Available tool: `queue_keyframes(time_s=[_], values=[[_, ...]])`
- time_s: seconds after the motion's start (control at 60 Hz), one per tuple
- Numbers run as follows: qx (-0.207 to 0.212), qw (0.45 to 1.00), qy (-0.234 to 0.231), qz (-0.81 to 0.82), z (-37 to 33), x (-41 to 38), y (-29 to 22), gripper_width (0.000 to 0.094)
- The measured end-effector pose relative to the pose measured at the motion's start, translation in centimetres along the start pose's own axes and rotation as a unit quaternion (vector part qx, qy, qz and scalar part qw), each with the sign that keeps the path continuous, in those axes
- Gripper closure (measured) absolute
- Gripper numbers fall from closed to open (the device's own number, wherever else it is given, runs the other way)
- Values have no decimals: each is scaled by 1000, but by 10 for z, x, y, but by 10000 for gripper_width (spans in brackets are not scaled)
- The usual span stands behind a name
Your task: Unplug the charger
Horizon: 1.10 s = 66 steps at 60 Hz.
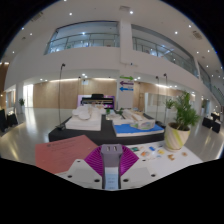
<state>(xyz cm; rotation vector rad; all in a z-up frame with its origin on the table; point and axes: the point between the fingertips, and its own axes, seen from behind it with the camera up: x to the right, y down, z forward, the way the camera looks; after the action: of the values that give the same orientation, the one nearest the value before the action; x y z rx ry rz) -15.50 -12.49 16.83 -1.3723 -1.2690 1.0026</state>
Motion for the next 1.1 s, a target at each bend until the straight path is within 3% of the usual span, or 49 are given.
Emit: queue_keyframes(time_s=[0.133, 0.267, 0.417, 0.45, 0.567, 0.683, 0.85, 1.1], values=[[-55, 998, 36, -16, 7, 73, 11, 765], [-155, 984, 77, -50, 27, 149, 100, 745], [-242, 967, 64, -50, 36, 174, 172, 623], [-253, 965, 57, -42, 36, 174, 178, 537], [-246, 966, 67, -41, 23, 183, 157, 65], [-218, 973, 68, -36, -25, 179, 96, 86], [-225, 972, 63, -6, -138, 157, 35, 83], [-242, 969, 42, 7, -279, 139, 18, 86]])
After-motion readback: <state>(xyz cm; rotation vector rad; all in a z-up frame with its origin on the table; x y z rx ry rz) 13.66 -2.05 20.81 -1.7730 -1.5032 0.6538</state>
